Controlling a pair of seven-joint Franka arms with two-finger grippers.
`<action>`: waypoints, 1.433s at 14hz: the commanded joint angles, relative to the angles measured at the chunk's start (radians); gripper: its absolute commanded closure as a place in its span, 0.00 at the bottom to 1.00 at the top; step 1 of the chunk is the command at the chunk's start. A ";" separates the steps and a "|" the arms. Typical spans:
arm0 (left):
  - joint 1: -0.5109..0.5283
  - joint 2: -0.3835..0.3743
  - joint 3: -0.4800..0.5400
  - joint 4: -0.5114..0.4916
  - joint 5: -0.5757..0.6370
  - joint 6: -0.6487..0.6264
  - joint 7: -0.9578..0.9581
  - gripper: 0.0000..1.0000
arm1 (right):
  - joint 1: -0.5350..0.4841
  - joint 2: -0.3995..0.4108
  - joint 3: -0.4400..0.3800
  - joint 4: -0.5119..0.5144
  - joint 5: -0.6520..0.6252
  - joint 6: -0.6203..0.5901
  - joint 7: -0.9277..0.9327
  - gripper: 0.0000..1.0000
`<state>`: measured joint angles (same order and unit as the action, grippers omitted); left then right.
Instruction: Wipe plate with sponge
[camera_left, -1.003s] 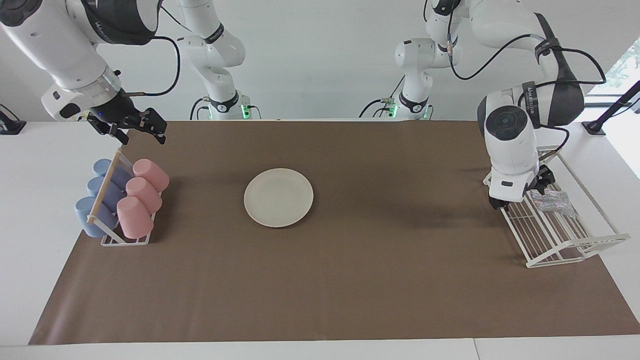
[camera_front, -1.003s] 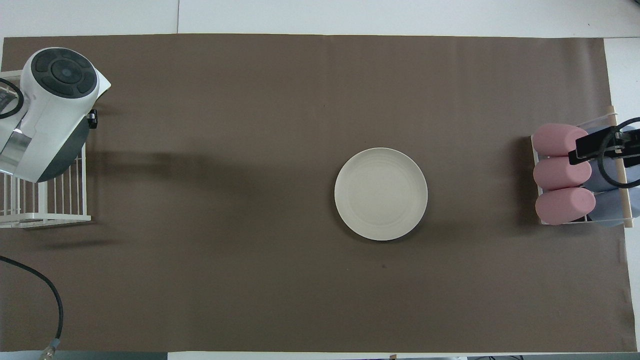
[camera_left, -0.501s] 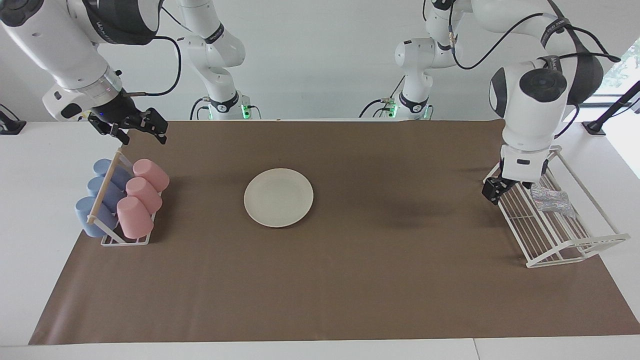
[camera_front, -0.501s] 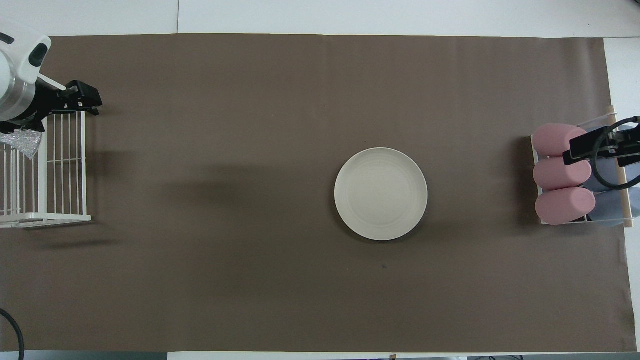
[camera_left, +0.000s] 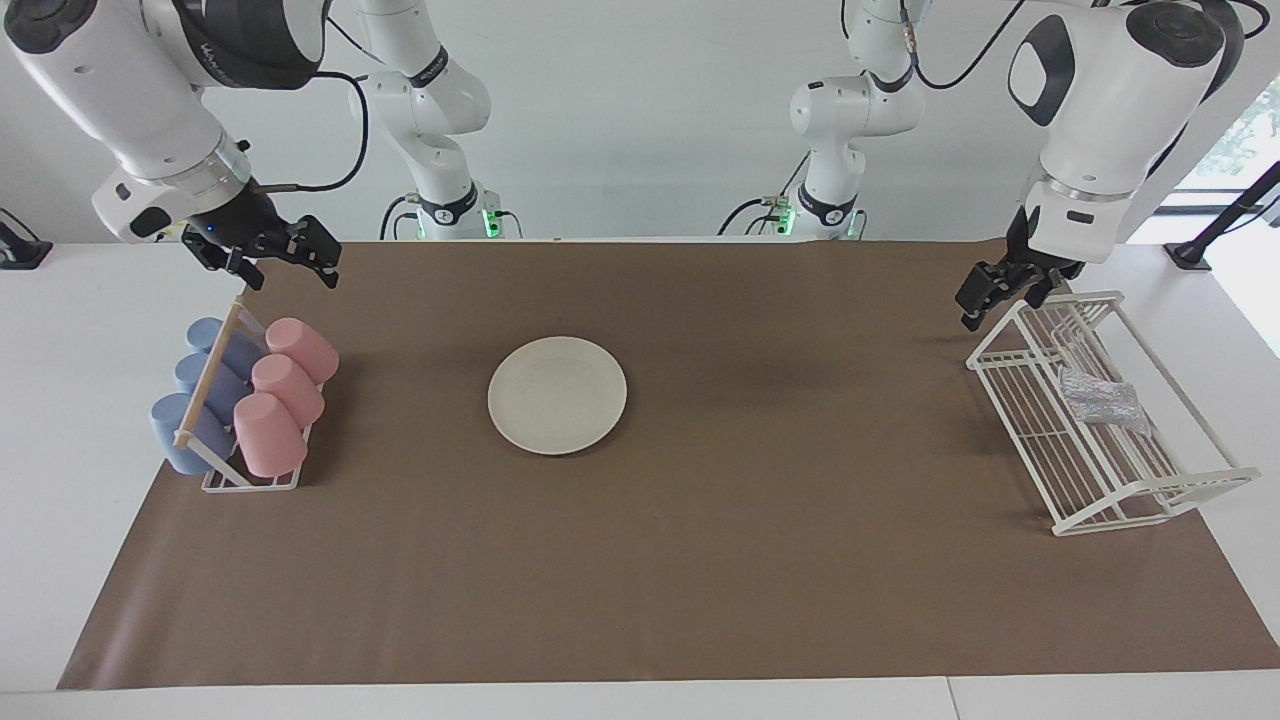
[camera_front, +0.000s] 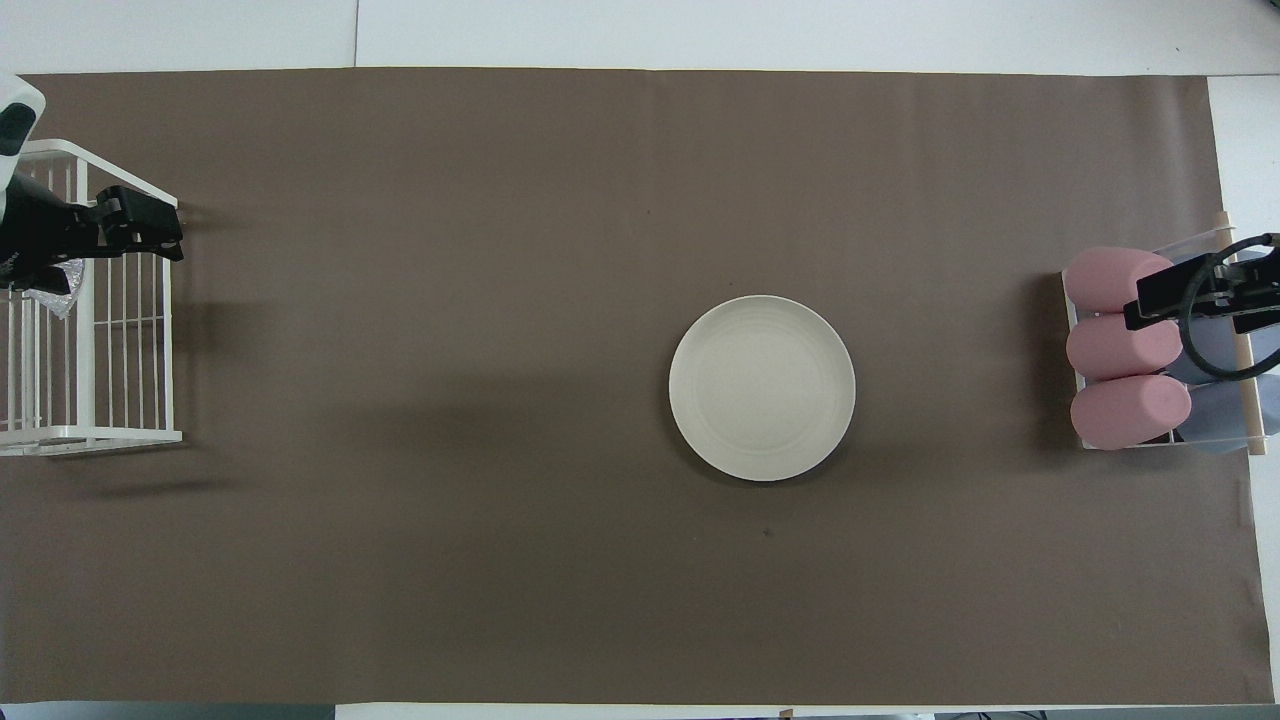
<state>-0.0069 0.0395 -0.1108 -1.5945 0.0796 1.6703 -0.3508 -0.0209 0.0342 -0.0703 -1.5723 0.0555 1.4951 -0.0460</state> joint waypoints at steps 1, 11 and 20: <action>-0.001 -0.039 0.000 0.014 -0.030 -0.081 0.077 0.00 | -0.004 -0.007 0.007 -0.003 -0.014 0.010 -0.008 0.00; 0.010 -0.125 0.013 -0.025 -0.104 -0.184 0.256 0.00 | 0.006 -0.007 0.007 -0.003 -0.014 0.011 -0.006 0.00; -0.008 -0.109 0.011 -0.027 -0.109 -0.162 0.257 0.00 | 0.006 -0.005 0.015 -0.003 -0.008 0.053 0.034 0.00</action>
<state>-0.0080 -0.0640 -0.1064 -1.6074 -0.0168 1.4976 -0.1084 -0.0148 0.0342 -0.0658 -1.5723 0.0555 1.5334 -0.0355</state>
